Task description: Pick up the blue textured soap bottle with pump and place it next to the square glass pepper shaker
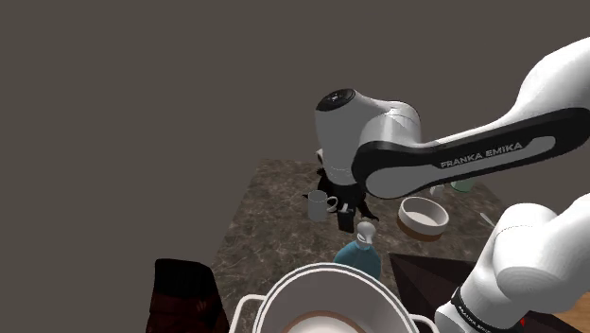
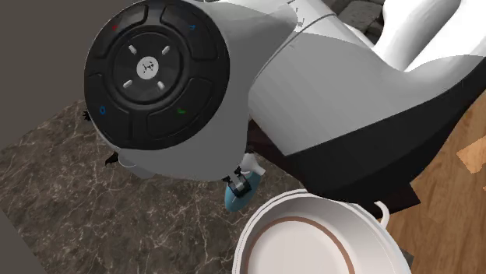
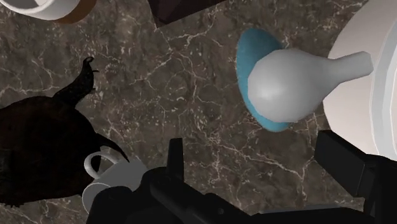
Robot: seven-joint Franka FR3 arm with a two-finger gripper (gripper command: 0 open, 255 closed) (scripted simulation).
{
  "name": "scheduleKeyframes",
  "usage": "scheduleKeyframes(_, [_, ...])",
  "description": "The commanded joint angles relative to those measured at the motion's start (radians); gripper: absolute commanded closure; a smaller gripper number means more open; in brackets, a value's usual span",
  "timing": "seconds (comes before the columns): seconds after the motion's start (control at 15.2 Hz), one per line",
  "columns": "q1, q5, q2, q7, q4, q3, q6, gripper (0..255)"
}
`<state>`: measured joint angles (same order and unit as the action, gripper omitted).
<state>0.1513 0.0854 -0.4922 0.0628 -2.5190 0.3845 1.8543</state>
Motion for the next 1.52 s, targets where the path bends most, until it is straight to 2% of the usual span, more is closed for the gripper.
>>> scheduleKeyframes(0.0, [0.016,0.005,0.051,0.025,-0.014,0.041,0.030,0])
scheduleKeyframes(0.26, [0.035,0.028,0.150,0.069,-0.030,0.105,0.079,0])
scheduleKeyframes(0.59, [0.027,0.044,0.169,0.079,-0.085,0.104,0.152,0])
scheduleKeyframes(0.79, [0.029,0.057,0.183,0.088,-0.112,0.095,0.190,0])
scheduleKeyframes(0.99, [0.051,0.065,0.187,0.094,-0.111,0.072,0.189,0])
scheduleKeyframes(1.25, [0.119,0.087,0.196,0.114,-0.111,0.004,0.185,0])
scheduleKeyframes(1.32, [0.114,0.091,0.185,0.105,-0.128,-0.004,0.197,255])
scheduleKeyframes(1.39, [0.117,0.087,0.159,0.099,-0.164,-0.011,0.211,255])
scheduleKeyframes(1.45, [0.101,0.106,0.176,0.088,-0.150,-0.021,0.218,255])
